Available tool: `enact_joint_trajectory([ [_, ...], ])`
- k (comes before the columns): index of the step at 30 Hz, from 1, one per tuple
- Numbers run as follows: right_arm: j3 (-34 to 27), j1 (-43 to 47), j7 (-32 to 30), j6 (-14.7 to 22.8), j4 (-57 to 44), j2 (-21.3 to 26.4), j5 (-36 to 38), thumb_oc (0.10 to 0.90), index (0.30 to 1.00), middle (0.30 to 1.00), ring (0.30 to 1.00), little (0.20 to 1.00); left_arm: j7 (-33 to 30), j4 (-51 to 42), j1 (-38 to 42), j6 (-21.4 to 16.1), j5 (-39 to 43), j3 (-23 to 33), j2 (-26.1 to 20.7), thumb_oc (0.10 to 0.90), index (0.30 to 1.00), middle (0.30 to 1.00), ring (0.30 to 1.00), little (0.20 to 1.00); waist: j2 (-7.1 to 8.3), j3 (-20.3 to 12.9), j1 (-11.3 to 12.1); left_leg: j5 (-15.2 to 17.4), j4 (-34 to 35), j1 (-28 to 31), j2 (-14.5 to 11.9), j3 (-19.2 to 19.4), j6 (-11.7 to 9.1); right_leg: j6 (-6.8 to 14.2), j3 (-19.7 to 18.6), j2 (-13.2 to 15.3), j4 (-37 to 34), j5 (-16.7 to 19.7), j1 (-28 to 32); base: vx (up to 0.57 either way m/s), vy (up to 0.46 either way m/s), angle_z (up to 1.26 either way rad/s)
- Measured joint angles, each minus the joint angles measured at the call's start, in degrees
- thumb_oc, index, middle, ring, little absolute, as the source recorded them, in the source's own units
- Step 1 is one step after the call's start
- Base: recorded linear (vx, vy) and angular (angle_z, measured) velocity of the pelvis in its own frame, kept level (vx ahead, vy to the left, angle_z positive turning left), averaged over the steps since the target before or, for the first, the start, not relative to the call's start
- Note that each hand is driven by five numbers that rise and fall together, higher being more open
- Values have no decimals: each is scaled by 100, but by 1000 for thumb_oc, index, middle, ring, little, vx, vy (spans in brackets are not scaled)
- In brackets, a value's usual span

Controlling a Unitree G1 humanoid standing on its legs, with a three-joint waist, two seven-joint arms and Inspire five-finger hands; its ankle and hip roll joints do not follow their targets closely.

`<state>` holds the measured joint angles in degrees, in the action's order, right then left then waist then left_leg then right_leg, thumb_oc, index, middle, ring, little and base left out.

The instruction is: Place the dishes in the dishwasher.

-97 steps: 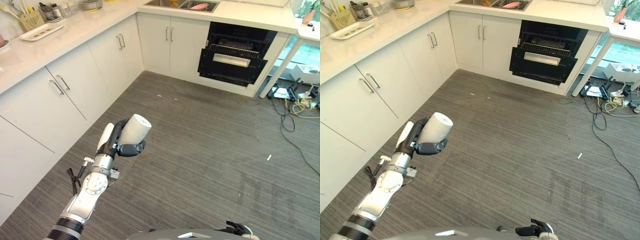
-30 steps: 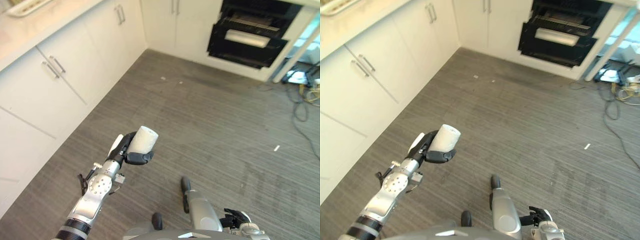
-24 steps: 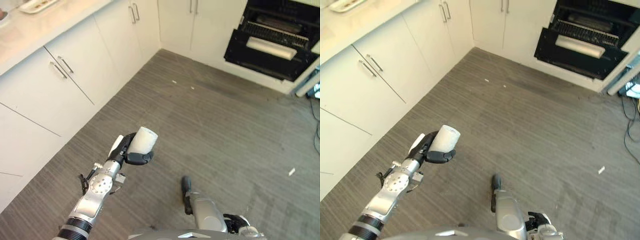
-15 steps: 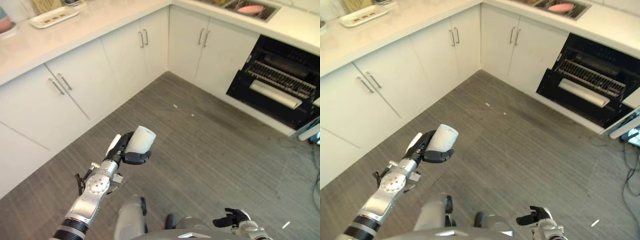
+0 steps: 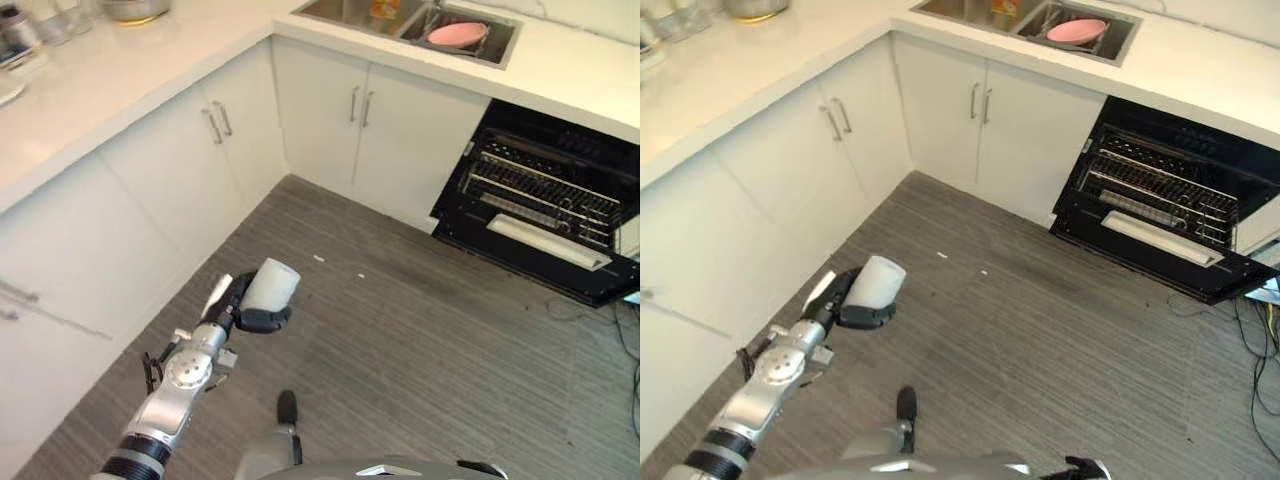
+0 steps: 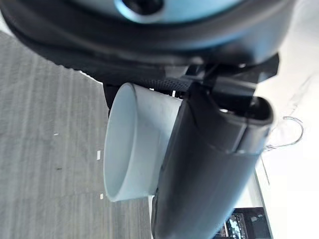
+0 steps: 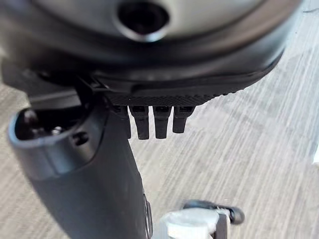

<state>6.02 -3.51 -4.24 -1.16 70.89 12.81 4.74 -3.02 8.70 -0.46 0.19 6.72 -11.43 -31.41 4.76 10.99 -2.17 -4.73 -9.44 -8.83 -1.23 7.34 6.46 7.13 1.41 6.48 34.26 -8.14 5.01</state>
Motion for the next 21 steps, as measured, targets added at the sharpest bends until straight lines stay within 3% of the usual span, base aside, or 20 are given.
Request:
enact_joint_trajectory([
  [1,4,106,-6,-3,-62,-127,-1,800,900,900,900,900,-23,-95,122,-5,-22,25,-129,400,300,300,300,300,-8,195,-62,346,-807,-101,-178,350,20,-103,160,-85,765,677,-214,357,473,-18],
  [2,-39,62,2,-44,-85,-195,-2,800,900,900,900,900,-18,-310,128,-17,-58,-101,-150,400,300,300,300,300,32,140,-46,559,-341,148,71,352,27,337,241,181,1528,1563,-499,512,562,-51],
  [3,-32,90,23,-61,-31,-6,-5,800,900,900,900,900,-32,-583,24,-34,-57,-110,-63,400,300,300,300,300,-92,113,127,771,-54,437,114,486,278,426,521,418,2109,1646,-846,426,398,-95],
  [4,-21,245,-28,-54,-49,-6,-10,800,900,900,900,900,-49,-691,-19,-67,-59,-62,-107,400,300,300,300,300,-13,207,162,881,7,642,149,694,-160,261,645,681,2479,627,-1235,304,175,-110],
  [5,-25,347,-17,-6,-169,24,-9,800,900,900,900,900,-52,-646,34,-60,-69,-26,-119,400,300,300,300,300,-27,270,94,898,130,819,127,699,-179,142,655,597,2243,55,-1457,294,144,-54],
  [6,-24,411,-11,20,-287,47,-8,800,900,900,900,900,-31,-533,139,-61,-71,-40,-70,400,300,300,300,300,-99,341,-56,847,255,998,77,676,-237,-19,757,409,1749,-217,-1586,593,293,-37],
  [7,21,572,-3,0,-422,87,-8,800,900,900,900,900,-4,-384,250,-64,-115,-77,165,400,300,300,300,300,-240,422,-249,925,744,1546,-59,911,-283,-74,1214,182,384,-354,-1974,465,242,-73],
  [8,123,681,-14,-19,-381,88,-13,800,900,900,900,900,-27,-297,280,-75,-128,-43,245,400,300,300,300,300,-235,419,-145,1036,933,1804,-81,1180,-438,-120,1879,262,-405,-294,-2095,434,154,-103],
  [9,283,728,1,-56,-354,103,-22,800,900,900,900,900,-14,-143,350,-73,-176,-71,306,400,300,300,300,300,-200,408,-138,1162,949,2024,-90,1356,-647,-494,2699,387,-1062,-30,-2070,298,-18,-81],
  [10,306,690,0,-72,-356,102,-25,800,900,900,900,900,15,-23,383,-67,-196,-131,318,400,300,300,300,300,-189,388,-161,1210,925,2149,-112,1442,-775,-821,3253,458,-1211,317,-1946,268,-73,-35],
  [11,320,581,-11,-65,-314,105,-17,800,900,900,900,900,40,27,396,-53,-253,-208,376,400,300,300,300,300,-189,376,-194,1269,694,2268,-219,1380,-908,-1320,3260,287,-1283,177,-1704,317,-58,-6],
  [12,321,522,-1,-70,-233,78,-12,800,900,900,900,900,31,74,387,-25,-287,-304,409,400,300,300,300,300,-141,350,-204,1293,223,2175,-404,1248,-959,-1378,3059,128,-1438,91,-1496,338,-104,7],
  [13,388,382,-11,-74,-143,63,-12,800,900,900,900,900,137,83,298,4,-284,-384,433,400,300,300,300,300,12,233,-198,1128,-984,1930,-549,1021,-1231,-1528,2812,-58,-1658,-54,-1120,327,-105,-17],
  [15,403,382,-48,-83,3,120,-8,800,900,900,900,900,94,88,89,4,-281,-275,508,400,300,300,300,300,33,144,-57,559,-2896,1302,-903,714,-1954,-1526,2530,-321,-2091,-55,-602,105,-28,-75],
  [16,423,411,-73,-70,5,173,-2,800,900,900,900,900,73,105,68,7,-280,-278,493,400,300,300,300,300,13,92,11,577,-3552,989,-969,594,-2124,-1523,2450,-384,-2193,-53,-458,120,104,-89],
  [17,417,477,-120,-60,3,219,6,800,900,900,900,900,54,109,86,6,-278,-264,472,400,300,300,300,300,41,71,0,611,-4070,574,-903,435,-2051,-1510,2272,-408,-2270,-60,-314,244,227,-103],
  [18,416,642,-148,-48,66,258,5,800,900,900,900,900,39,110,118,1,-274,-259,465,400,300,300,300,300,182,33,18,846,-4466,-116,-711,316,-1598,-1409,1796,-446,-2716,-34,224,227,282,-90],
  [20,428,735,-189,-73,126,252,-1,800,900,900,900,900,34,88,128,-11,-273,-260,461,400,300,300,300,300,308,28,88,1079,-3619,-359,-532,442,-960,-1132,1599,-393,-2989,-136,686,150,218,-76],
  [21,433,730,-218,-64,136,273,-2,800,900,900,900,900,21,87,137,-23,-273,-290,497,400,300,300,300,300,298,21,92,947,-2757,-497,-427,432,-629,-922,1565,-381,-2947,-261,868,98,153,-66],
])
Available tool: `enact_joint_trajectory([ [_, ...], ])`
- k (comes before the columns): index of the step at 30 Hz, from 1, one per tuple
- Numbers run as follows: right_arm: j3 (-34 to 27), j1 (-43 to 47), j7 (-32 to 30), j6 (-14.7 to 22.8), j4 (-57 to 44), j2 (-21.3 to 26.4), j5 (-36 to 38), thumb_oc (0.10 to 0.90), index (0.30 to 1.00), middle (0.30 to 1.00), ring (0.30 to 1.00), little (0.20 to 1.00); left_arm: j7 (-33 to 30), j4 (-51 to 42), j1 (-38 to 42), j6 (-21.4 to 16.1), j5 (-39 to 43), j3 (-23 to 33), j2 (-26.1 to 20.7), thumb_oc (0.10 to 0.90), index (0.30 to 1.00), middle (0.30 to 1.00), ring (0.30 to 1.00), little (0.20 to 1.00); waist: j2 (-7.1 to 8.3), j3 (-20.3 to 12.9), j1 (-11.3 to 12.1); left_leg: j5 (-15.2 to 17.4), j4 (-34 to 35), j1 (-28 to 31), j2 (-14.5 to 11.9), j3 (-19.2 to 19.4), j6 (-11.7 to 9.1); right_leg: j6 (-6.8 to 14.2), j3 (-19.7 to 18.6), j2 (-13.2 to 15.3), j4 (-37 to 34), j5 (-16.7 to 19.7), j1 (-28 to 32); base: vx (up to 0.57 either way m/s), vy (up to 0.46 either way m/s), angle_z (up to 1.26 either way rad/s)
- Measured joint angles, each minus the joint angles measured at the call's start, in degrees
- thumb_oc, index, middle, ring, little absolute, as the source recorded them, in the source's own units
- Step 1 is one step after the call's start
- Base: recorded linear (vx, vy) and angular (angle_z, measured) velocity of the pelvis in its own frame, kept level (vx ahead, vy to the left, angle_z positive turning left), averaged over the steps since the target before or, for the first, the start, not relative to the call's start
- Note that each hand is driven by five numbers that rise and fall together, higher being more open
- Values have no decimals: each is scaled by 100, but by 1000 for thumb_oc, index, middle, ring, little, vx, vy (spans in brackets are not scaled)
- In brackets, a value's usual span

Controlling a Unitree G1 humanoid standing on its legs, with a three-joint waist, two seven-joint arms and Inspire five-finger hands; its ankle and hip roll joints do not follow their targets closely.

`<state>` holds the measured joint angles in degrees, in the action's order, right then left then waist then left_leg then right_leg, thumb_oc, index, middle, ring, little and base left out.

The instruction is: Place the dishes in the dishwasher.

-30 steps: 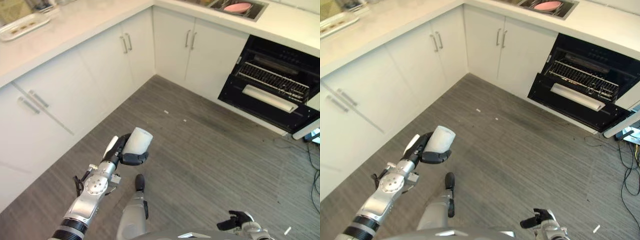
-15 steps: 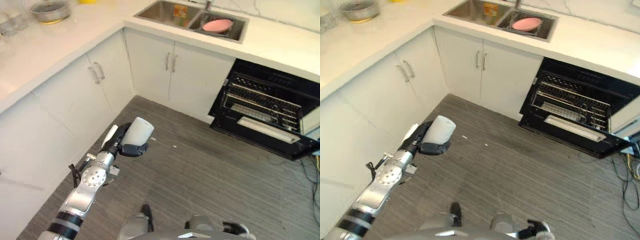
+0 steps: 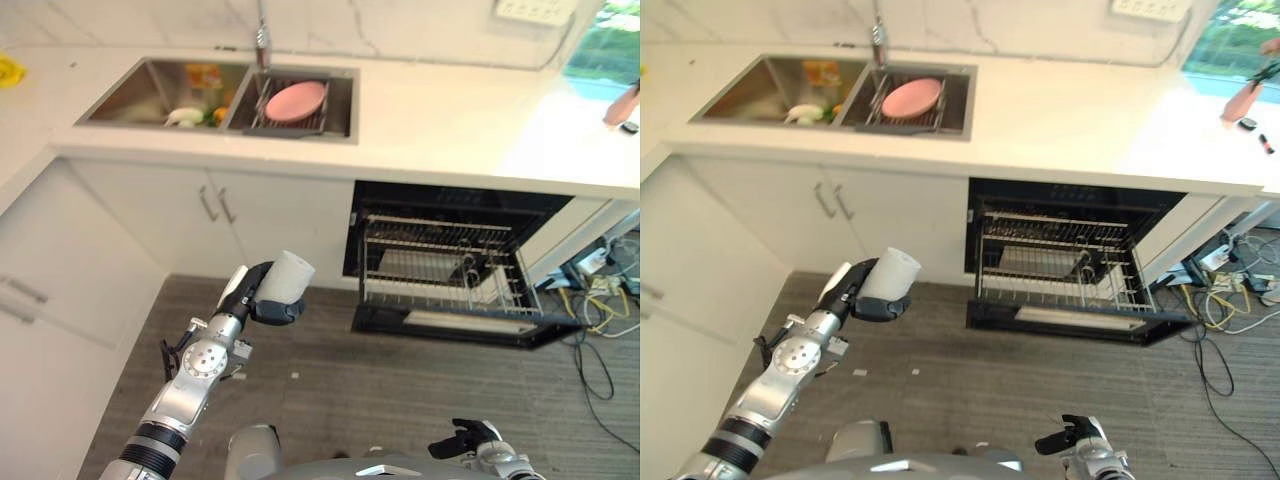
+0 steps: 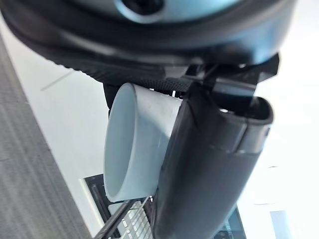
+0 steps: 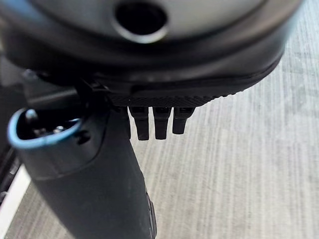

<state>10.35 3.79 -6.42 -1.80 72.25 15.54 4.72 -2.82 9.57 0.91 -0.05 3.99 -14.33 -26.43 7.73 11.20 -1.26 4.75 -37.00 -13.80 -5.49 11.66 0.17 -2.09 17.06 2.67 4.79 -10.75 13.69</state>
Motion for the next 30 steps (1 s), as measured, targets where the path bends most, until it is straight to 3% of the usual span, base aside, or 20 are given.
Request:
enact_joint_trajectory([
  [1,52,-49,-13,-8,14,33,-3,800,900,900,900,900,-8,11,-5,-9,0,-37,22,400,300,300,300,300,-76,-39,4,-348,786,-50,123,-71,301,232,-31,-75,151,-140,122,152,238,-58],
  [2,118,-137,1,20,1,137,-10,800,900,900,900,900,-49,53,-101,-7,0,-67,154,400,300,300,300,300,-378,-117,-55,-1590,1831,76,209,-250,890,606,-19,-165,805,-373,72,142,235,-45],
  [3,100,-155,-49,45,133,15,-10,800,900,900,900,900,-82,135,-133,-2,0,-96,123,400,300,300,300,300,-415,-160,-121,-1465,2146,321,154,-410,1038,784,-175,-60,1875,-736,-259,91,151,-32],
  [4,195,-99,-64,36,193,-112,-10,800,900,900,900,900,-133,205,-123,2,-1,-80,50,400,300,300,300,300,-321,-204,-129,-1470,2331,477,296,-684,1035,634,-423,162,2220,-980,-596,-7,-1,-107],
  [5,230,-93,29,80,53,-175,-15,800,900,900,900,900,-320,277,-106,8,-2,93,70,400,300,300,300,300,-368,-264,35,-1518,2936,830,278,-882,967,485,-823,248,2318,-1092,-1637,0,0,-99],
  [6,230,-93,29,80,53,-175,-15,800,900,900,900,900,-320,277,-106,8,-2,93,70,400,300,300,300,300,-368,-264,35,-1518,2936,830,278,-882,967,485,-823,248,2318,-1092,-1637,161,287,-47],
  [7,227,-133,17,8,14,-203,-14,800,900,900,900,900,-326,313,116,-6,-1,126,109,400,300,300,300,300,-383,-238,-77,-1629,3126,923,372,-1095,636,264,-749,259,1590,-94,-2180,249,413,66],
  [8,275,-258,-2,-42,80,-225,-18,800,900,900,900,900,-323,323,145,-24,-1,102,137,400,300,300,300,300,-334,-244,-82,-1569,2933,935,474,-1364,364,-131,-549,345,1426,304,-2003,252,414,62],
  [9,239,-367,-1,-36,160,-193,-16,800,900,900,900,900,-362,361,146,-7,13,23,200,400,300,300,300,300,-458,-243,-43,-1300,2990,1054,413,-1686,96,-74,-585,268,1279,342,-1810,120,182,4],
  [10,173,-392,-14,-11,222,-172,-14,800,900,900,900,900,-391,363,44,7,20,-10,187,400,300,300,300,300,-528,-282,7,-1206,3295,1295,302,-1697,-50,-95,-659,169,1061,356,-1618,62,114,-36],
  [12,61,-499,-34,25,177,13,-12,800,900,900,900,900,-428,370,22,7,53,-84,286,400,300,300,300,300,-842,-406,-111,-1136,3607,1543,10,-1624,-188,-52,-716,-24,888,324,-1532,71,139,-27],
  [13,13,-492,-41,33,159,51,-10,800,900,900,900,900,-443,372,39,6,54,-105,324,400,300,300,300,300,-899,-434,-211,-1091,3684,1656,-51,-1516,-249,-33,-747,-52,826,338,-1511,31,99,-25],
  [16,-37,-441,-55,31,-13,96,-7,800,900,900,900,900,-470,383,226,-12,119,-277,323,400,300,300,300,300,-939,-462,-267,-1018,3930,2042,-72,-1035,-261,55,-1275,-190,803,411,-1696,10,97,-99],
  [17,-19,-437,-54,39,-204,36,-6,800,900,900,900,900,-478,405,373,-13,128,-378,315,400,300,300,300,300,-794,-440,-270,-986,3933,2146,-24,-827,-301,149,-1629,-196,755,483,-1775,19,83,-132],
  [20,-13,-467,-76,17,-537,23,-5,800,900,900,900,900,-471,478,556,-46,211,-526,322,400,300,300,300,300,-763,-459,-469,-846,3992,2406,13,-479,-273,281,-1931,-149,590,572,-1723,12,72,-104],
  [24,-17,-488,-91,2,-860,25,1,800,900,900,900,900,-472,497,775,-72,219,-565,332,400,300,300,300,300,-863,-440,-627,-772,4053,2582,111,-254,-251,425,-2027,-59,485,692,-1739,-2,72,-57],
  [26,-31,-538,-112,16,-1393,169,13,800,900,900,900,900,-490,526,798,-78,220,-561,312,400,300,300,300,300,-1035,-415,-641,-732,4083,2691,141,10,-192,485,-2232,-65,478,732,-1764,3,60,-62],
  [28,-199,-563,-127,79,-2038,300,217,800,900,900,900,900,-476,559,857,-90,222,-570,356,400,300,300,300,300,-1239,-437,-859,-698,4094,2730,178,129,-146,522,-2332,-58,405,792,-1764,-10,68,-46],
  [30,-472,-613,-151,109,-2496,319,316,800,900,900,900,900,-473,559,873,-129,222,-569,367,400,300,300,300,300,-1299,-426,-876,-697,4102,2754,184,325,-145,551,-2471,-102,419,813,-1828,-14,43,-38],
])
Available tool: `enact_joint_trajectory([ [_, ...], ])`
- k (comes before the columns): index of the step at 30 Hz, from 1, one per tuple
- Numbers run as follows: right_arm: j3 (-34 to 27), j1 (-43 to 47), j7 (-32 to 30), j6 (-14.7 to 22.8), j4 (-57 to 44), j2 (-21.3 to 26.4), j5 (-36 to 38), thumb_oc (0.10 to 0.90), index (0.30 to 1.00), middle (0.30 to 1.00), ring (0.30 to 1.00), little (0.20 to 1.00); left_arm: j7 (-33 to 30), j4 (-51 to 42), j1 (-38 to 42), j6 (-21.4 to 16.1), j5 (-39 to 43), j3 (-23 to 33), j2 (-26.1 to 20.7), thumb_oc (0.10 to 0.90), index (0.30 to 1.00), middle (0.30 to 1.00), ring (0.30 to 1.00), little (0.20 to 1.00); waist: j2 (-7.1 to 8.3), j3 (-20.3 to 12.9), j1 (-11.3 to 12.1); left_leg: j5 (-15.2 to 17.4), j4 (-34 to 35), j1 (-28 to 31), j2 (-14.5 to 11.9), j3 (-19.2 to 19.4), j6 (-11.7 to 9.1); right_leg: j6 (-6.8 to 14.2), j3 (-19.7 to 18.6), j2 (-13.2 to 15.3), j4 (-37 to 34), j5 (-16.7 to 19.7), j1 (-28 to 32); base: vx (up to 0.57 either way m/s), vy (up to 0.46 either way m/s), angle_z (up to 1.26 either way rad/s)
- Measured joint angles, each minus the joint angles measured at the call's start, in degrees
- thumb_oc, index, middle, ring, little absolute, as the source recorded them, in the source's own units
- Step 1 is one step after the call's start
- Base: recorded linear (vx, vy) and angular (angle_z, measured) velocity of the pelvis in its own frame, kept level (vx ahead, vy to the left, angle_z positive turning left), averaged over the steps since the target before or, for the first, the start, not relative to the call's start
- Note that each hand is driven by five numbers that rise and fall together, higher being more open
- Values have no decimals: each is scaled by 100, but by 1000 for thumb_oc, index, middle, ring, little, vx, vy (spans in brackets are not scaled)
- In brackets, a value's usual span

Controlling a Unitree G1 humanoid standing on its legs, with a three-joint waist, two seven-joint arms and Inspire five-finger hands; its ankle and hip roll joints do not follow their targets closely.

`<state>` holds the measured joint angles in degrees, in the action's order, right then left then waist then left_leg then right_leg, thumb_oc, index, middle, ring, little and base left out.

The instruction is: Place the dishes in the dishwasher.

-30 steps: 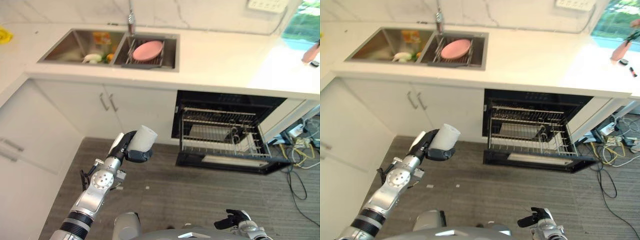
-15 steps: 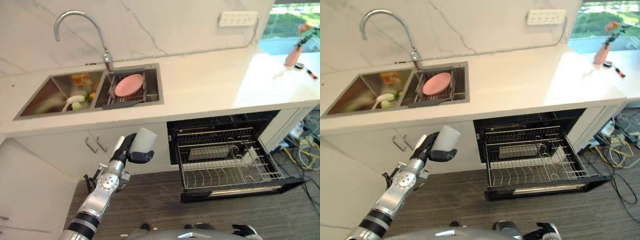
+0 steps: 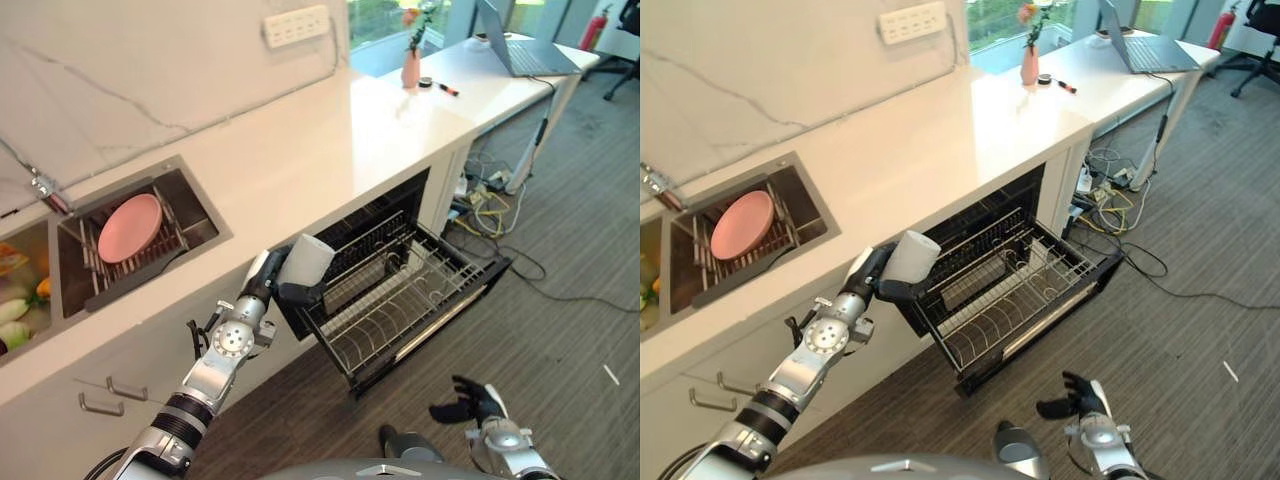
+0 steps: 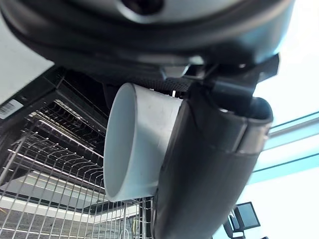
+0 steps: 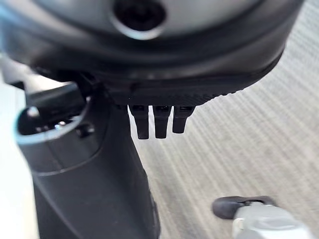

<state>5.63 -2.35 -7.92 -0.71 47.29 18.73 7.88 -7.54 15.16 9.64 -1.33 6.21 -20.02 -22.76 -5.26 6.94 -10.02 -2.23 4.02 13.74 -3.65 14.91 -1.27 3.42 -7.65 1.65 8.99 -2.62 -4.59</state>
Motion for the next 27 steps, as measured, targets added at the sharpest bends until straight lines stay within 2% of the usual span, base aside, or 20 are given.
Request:
enact_joint_trajectory([
  [5,-337,-174,-198,180,-1226,373,125,800,900,900,900,900,-36,-3,-6,-101,0,44,14,400,300,300,300,300,-76,117,-58,0,-7,-59,2,192,1,18,-196,-73,168,11,-254,-71,9,-28],
  [7,-535,-105,-345,237,-1776,431,126,800,900,900,900,900,-98,-33,-39,-135,-3,149,-24,400,300,300,300,300,-62,234,-118,21,-40,-166,69,387,32,117,-299,-183,229,116,-499,14,-36,-74],
  [8,-623,49,-402,436,-2223,446,124,800,900,900,900,900,-113,-10,-84,-136,-4,362,-64,400,300,300,300,300,-67,366,4,87,-10,-174,-39,681,101,110,144,-23,303,111,-743,67,-44,-119],
  [9,-685,102,-419,449,-2397,430,126,800,900,900,900,900,-128,-10,-148,-137,-4,470,-32,400,300,300,300,300,-86,431,16,192,-8,-146,-128,683,13,159,608,65,352,219,-800,60,-88,-100],
  [10,-708,58,-472,491,-2518,438,126,800,900,900,900,900,-130,13,-148,-137,-5,477,0,400,300,300,300,300,-36,470,-28,223,-50,-171,-147,636,14,115,681,78,413,248,-819,71,-152,-17],
  [12,-863,-18,-520,534,-2612,476,146,800,900,900,900,900,-121,9,-139,-146,-6,471,163,400,300,300,300,300,-70,519,-99,276,-154,-276,-243,528,-31,14,838,58,557,169,-847,72,-174,38],
  [13,-948,-129,-538,529,-2810,485,181,800,900,900,900,900,-123,6,-127,-177,-7,501,281,400,300,300,300,300,-103,584,-102,355,-232,-291,-317,398,-147,-97,925,42,656,92,-856,69,-134,46],
  [16,-867,-149,-474,548,-3273,573,196,800,900,900,900,900,-171,10,-203,-190,-7,499,364,400,300,300,300,300,-101,641,-17,366,-533,-429,-426,221,-144,-336,1042,3,1002,-138,-938,42,-203,45],
  [17,-852,-133,-462,572,-3383,575,215,800,900,900,900,900,-174,9,-197,-192,-7,502,357,400,300,300,300,300,-71,667,36,359,-754,-529,-445,139,-158,-408,1078,-13,1040,-192,-940,-28,-133,35],
  [18,-827,-81,-413,575,-3563,576,306,800,900,900,900,900,-202,9,-185,-192,-6,519,350,400,300,300,300,300,47,747,106,302,-1358,-857,-441,-70,-243,-453,1075,63,999,-219,-864,-13,-57,36],
  [19,-819,-77,-318,705,-3912,618,355,800,900,900,900,900,-243,31,-253,-189,-7,512,357,400,300,300,300,300,170,816,320,162,-2309,-1322,-471,-398,-546,-455,1104,133,641,-174,-644,-7,-5,26],
  [21,-804,-42,-310,791,-3993,613,371,800,900,900,900,900,-255,61,-294,-188,-6,511,367,400,300,300,300,300,226,839,369,185,-2385,-1402,-442,-498,-579,-449,1229,156,445,-170,-472,27,42,31],
  [22,-812,-74,-307,838,-4106,612,382,800,900,900,900,900,-263,70,-287,-190,-6,510,388,400,300,300,300,300,225,840,312,199,-2246,-1465,-393,-616,-586,-446,1390,175,159,-159,-258,52,156,76],
  [23,-840,-73,-282,852,-4188,612,508,800,900,900,900,900,-287,68,-247,-216,-6,495,412,400,300,300,300,300,291,831,308,188,-1644,-1490,-227,-596,-540,-422,1470,210,-248,-146,-75,32,133,67],
  [24,-840,-73,-282,852,-4188,612,508,800,900,900,900,900,-287,68,-247,-216,-6,495,412,400,300,300,300,300,291,831,308,188,-1644,-1490,-227,-596,-540,-422,1470,210,-248,-146,-75,66,169,61],
  [25,-827,41,-259,875,-4111,507,842,800,900,900,900,900,-336,69,-186,-248,-12,475,396,400,300,300,300,300,373,813,390,-76,-767,-1603,-174,-604,-454,-228,1609,184,-805,-174,67,104,143,29],
  [26,-811,73,-223,874,-4044,447,912,800,900,900,900,900,-342,83,-202,-240,-14,468,394,400,300,300,300,300,376,816,416,-130,-610,-1584,-273,-596,-447,-188,1633,93,-829,-59,69,147,212,40],
  [27,-807,35,-196,876,-4026,328,1045,800,900,900,900,900,-340,93,-222,-218,-16,463,389,400,300,300,300,300,399,811,388,-112,-559,-1507,-351,-540,-423,36,1515,-7,-877,349,87,150,195,15],
])
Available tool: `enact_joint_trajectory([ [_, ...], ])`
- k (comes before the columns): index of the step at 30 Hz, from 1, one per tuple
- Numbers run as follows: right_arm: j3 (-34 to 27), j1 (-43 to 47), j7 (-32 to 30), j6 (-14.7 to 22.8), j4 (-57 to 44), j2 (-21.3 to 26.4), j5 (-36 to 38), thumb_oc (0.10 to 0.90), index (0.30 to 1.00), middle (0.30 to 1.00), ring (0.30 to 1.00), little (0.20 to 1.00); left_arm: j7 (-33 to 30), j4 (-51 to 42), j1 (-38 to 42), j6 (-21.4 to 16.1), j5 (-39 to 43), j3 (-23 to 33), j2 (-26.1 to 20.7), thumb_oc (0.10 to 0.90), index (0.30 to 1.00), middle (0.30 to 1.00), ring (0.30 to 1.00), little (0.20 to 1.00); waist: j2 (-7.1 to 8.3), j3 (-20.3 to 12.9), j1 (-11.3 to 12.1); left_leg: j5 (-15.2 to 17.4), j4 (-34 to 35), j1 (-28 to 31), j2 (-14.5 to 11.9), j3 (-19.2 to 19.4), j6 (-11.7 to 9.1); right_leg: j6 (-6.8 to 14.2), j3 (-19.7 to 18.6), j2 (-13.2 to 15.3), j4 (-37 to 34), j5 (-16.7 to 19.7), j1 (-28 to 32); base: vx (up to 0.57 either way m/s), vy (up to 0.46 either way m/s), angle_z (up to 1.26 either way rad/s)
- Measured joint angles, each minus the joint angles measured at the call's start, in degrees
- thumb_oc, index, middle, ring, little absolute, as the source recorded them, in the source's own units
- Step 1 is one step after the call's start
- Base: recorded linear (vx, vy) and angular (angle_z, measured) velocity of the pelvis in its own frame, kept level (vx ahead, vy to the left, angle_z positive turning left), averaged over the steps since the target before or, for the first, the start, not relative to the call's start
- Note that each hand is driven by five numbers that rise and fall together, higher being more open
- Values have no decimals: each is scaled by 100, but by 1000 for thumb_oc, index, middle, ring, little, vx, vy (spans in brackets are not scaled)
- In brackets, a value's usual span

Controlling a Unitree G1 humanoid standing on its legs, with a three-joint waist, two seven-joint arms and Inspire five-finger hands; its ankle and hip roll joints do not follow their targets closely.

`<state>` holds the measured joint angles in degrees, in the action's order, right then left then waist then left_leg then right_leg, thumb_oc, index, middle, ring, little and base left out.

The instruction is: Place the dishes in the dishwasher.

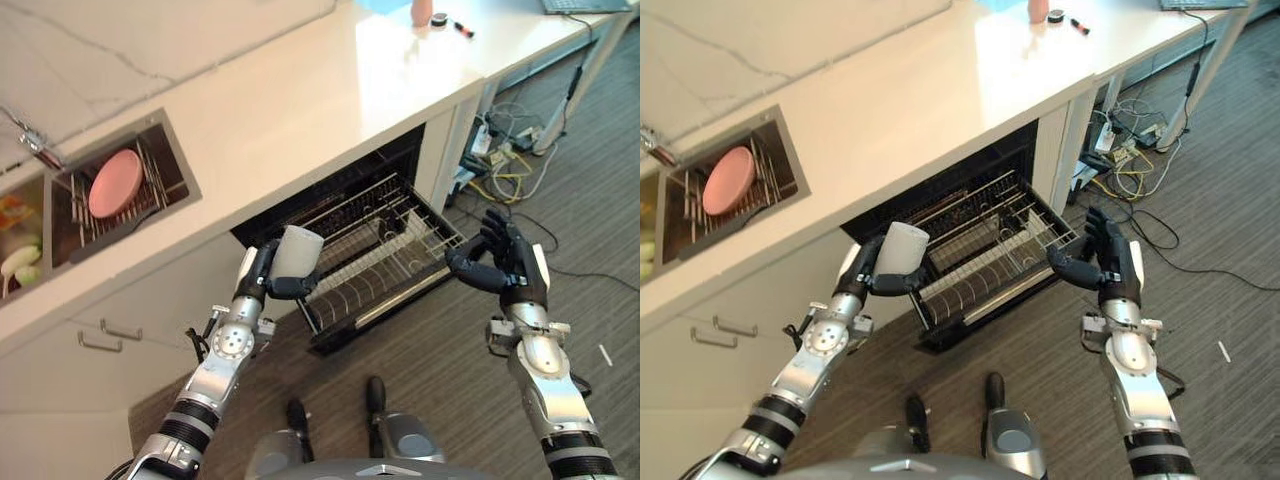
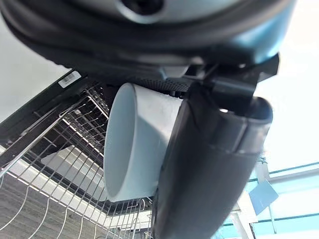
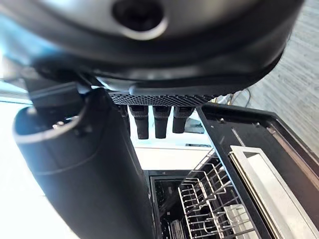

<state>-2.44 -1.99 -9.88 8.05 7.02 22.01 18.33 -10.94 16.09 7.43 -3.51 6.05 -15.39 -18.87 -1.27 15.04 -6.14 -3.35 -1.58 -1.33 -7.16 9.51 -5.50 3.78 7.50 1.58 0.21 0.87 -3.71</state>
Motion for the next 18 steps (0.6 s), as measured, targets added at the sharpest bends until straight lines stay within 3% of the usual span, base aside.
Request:
enact_joint_trajectory([
  [1,3,-33,20,-3,26,-107,26,800,900,900,900,900,-3,29,-23,10,-3,-16,20,400,300,300,300,300,-14,-13,-12,18,139,158,-40,201,30,-11,39,-60,-62,-27,51,116,208,-14],
  [2,26,-1,60,-1,85,-230,27,800,900,900,900,900,-5,36,-41,23,-22,-31,37,400,300,300,300,300,-103,-37,68,81,286,390,2,407,133,298,280,-77,-51,-522,62,73,141,-48],
  [3,29,45,116,-12,133,-206,30,800,900,900,900,900,14,-22,-39,43,-65,-68,73,400,300,300,300,300,-441,-76,93,207,435,514,-321,401,296,-157,398,-201,799,-684,-286,38,117,-36],
  [4,40,-65,141,-17,89,-196,31,800,900,900,900,900,56,-140,-29,35,-119,-159,-19,400,300,300,300,300,-411,-224,-21,272,537,686,-415,434,396,-312,164,52,1204,-716,-343,23,67,-18],
  [5,87,-53,187,-52,125,-29,41,800,900,900,900,900,54,-108,21,-8,-167,-177,73,400,300,300,300,300,-571,-208,-35,-2,588,920,-550,365,419,-604,286,-129,1314,-648,-359,22,76,2],
  [6,149,-69,195,-74,121,10,88,800,900,900,900,900,89,-84,44,2,-202,-205,76,400,300,300,300,300,-591,-244,-66,-100,612,1025,-508,625,278,-639,252,-151,1341,-634,-367,14,43,-18],
  [8,333,-93,220,-80,110,-65,266,800,900,900,900,900,66,-30,98,23,-218,-208,55,400,300,300,300,300,-275,-251,-7,-118,365,1041,-334,823,243,-635,-9,-3,1452,-627,-432,-4,10,-52],
  [9,482,-103,275,-80,98,-69,315,800,900,900,900,900,70,21,95,36,-217,-207,52,400,300,300,300,300,-121,-253,-12,-60,46,961,-275,791,122,-622,-113,94,1407,-591,-360,-10,4,-57],
  [10,584,-118,321,-82,94,-116,433,800,900,900,900,900,72,41,79,44,-217,-216,52,400,300,300,300,300,21,-260,-46,199,-87,844,-238,717,3,-591,-158,193,1293,-549,-250,-11,-10,-20],
  [11,685,-132,369,-81,53,-174,680,800,900,900,900,900,97,40,92,39,-215,-232,66,400,300,300,300,300,108,-283,-67,274,259,825,-140,733,-35,-514,-169,253,1154,-494,-132,-9,-17,-11],
  [12,745,-128,411,-80,-13,-166,788,800,900,900,900,900,97,37,107,38,-215,-230,76,400,300,300,300,300,60,-305,-76,94,433,800,-162,734,75,-464,-184,201,1116,-490,-109,-4,-15,-24],
  [13,838,-110,506,-80,-85,-115,1003,800,900,900,900,900,85,38,97,39,-216,-228,81,400,300,300,300,300,-83,-355,-66,-114,479,767,-259,756,227,-385,-244,71,1075,-508,-125,12,-16,-36],
  [14,905,-116,605,-80,-113,-128,1146,800,900,900,900,900,84,44,67,41,-217,-223,71,400,300,300,300,300,-168,-418,-33,75,541,866,-341,856,184,-321,-298,8,1083,-532,-124,27,-23,-31],
  [18,1235,-193,930,-91,-296,-165,1398,800,900,900,900,900,54,36,106,38,-234,-223,69,400,300,300,300,300,-105,-517,-49,181,669,931,-37,980,115,2,-309,373,1191,-571,-222,41,-52,-8],
])
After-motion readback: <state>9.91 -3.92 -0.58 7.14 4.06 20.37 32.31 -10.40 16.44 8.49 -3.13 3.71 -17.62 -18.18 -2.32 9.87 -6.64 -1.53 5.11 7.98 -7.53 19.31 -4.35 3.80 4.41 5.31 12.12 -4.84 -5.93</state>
